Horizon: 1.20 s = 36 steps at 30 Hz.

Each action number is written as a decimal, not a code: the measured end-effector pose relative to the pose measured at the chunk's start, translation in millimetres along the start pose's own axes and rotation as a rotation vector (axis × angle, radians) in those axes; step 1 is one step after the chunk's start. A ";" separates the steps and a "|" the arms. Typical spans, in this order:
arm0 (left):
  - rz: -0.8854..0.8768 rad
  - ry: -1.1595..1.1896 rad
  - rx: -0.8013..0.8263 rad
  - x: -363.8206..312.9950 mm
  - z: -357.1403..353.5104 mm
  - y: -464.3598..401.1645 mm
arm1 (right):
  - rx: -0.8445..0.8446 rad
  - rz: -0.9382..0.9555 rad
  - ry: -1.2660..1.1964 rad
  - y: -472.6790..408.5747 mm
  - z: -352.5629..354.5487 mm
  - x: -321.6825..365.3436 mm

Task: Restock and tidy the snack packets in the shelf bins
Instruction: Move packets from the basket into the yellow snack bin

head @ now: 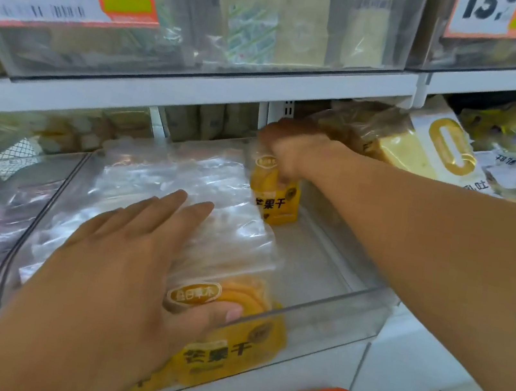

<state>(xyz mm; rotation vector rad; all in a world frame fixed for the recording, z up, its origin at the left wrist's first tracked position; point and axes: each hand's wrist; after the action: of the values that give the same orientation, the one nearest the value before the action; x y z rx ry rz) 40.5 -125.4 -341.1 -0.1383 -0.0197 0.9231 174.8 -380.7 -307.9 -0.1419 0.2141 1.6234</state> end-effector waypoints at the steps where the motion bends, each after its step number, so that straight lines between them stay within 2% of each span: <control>1: 0.002 0.016 -0.009 1.8 -0.4 -1.3 | -0.029 -0.019 0.015 -1.1 -0.5 0.0; 6: -0.023 0.004 -0.017 -1.1 -2.1 -0.5 | -0.255 -0.020 -0.023 -4.1 -5.2 2.1; 10: -0.003 0.006 -0.026 -8.7 3.7 6.7 | -0.142 -0.009 -0.084 -2.6 -1.8 -5.5; 13: 0.078 0.016 0.038 -13.3 12.0 11.4 | -0.078 -0.024 -0.132 9.4 -1.5 -9.0; 17: 0.069 0.010 0.101 -13.9 17.0 10.3 | 0.000 -0.034 -0.150 26.2 -2.5 -5.4; 20: 0.045 0.027 0.101 -14.6 15.7 12.0 | -0.043 -0.044 -0.158 44.8 -6.7 -2.9; 23: -0.031 -0.009 -0.036 -14.1 16.3 15.9 | -0.133 -0.061 -0.209 79.2 -6.5 -1.7; 25: -0.237 -0.136 -0.290 -14.4 13.3 22.1 | -0.269 -0.011 -0.454 117.9 -7.3 -0.7; 27: -0.543 -0.175 -0.585 -27.7 7.6 36.9 | -0.604 -0.058 -0.712 174.3 -20.0 9.0; 28: -0.671 -0.134 -0.612 -36.0 -1.4 43.9 | -0.836 -0.128 -0.813 204.5 -34.0 18.8; 29: -0.762 -0.071 -0.548 -44.9 -14.9 54.1 | -1.034 -0.239 -0.909 232.8 -55.2 35.6; 30: -0.800 -0.033 -0.413 -52.9 -34.5 65.3 | -1.136 -0.363 -0.989 254.0 -83.2 56.5; 31: -0.785 -0.056 -0.220 -53.6 -69.4 72.6 | -1.120 -0.470 -1.056 265.8 -117.7 76.3; 32: -0.675 -0.117 0.073 -52.0 -107.2 82.6 | -0.924 -0.514 -1.121 271.8 -160.4 95.7; 33: -0.483 -0.147 0.387 -48.8 -146.0 95.7 | -0.578 -0.489 -1.184 270.9 -206.3 114.9; 34: -0.246 -0.143 0.641 -41.9 -186.5 112.1 | -0.123 -0.431 -1.237 268.6 -245.9 134.3; 35: -0.039 -0.044 0.806 -37.4 -221.1 131.0 | 0.334 -0.378 -1.222 268.9 -282.3 151.6; 36: 0.135 0.081 0.938 -32.7 -252.2 153.5 | 0.680 -0.346 -1.158 275.0 -311.7 165.7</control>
<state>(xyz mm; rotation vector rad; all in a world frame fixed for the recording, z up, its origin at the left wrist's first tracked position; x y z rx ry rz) -81.8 -88.0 -609.2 0.7001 0.4976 0.9782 -122.1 -304.3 -633.9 1.1891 -0.1626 1.0025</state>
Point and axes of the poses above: each hand's wrist, its own y-axis away from the middle knuckle, its own z-axis out of the back of the hand, x = y × z, and after that the axes turned 13 degrees about x, right-handed
